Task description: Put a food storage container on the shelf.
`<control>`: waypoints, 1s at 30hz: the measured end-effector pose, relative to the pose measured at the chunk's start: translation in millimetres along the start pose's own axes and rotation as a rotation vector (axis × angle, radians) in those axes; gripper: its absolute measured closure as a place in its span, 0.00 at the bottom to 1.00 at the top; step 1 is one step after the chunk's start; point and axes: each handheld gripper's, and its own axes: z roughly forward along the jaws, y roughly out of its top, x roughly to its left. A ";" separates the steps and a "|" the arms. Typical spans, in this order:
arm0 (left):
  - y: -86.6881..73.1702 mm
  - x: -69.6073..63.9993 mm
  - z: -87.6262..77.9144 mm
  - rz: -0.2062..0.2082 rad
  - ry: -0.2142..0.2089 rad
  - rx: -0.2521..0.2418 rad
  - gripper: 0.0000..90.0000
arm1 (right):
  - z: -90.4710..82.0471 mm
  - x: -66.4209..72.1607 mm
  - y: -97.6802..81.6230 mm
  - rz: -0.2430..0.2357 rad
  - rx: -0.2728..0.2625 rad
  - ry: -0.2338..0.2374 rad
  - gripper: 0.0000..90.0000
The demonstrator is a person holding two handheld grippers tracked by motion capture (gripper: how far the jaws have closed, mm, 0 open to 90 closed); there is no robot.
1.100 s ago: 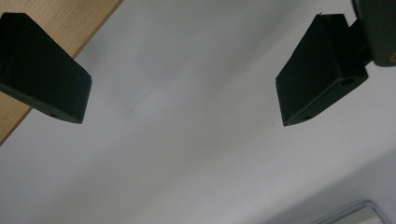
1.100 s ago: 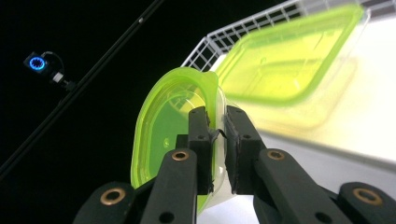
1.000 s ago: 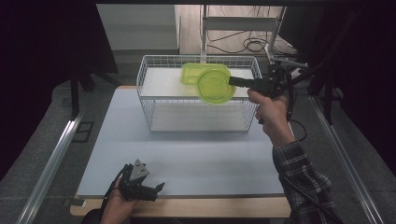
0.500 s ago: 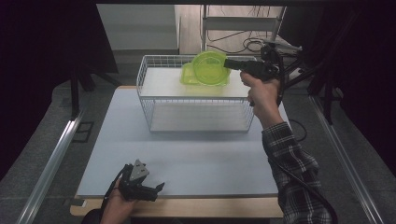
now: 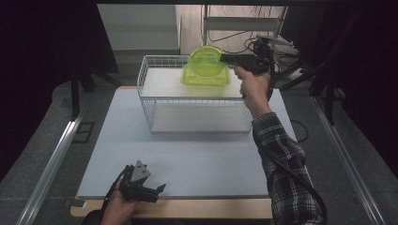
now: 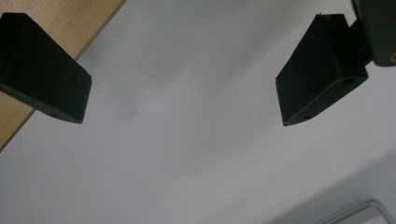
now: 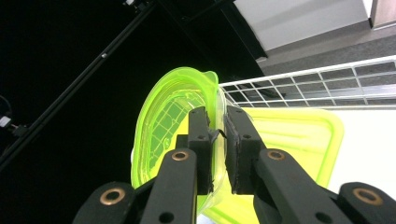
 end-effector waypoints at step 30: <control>0.0 -1.5 1.5 0.014 -0.001 0.014 0.04 | 7.5 4.6 3.6 -0.097 0.024 -0.158 0.67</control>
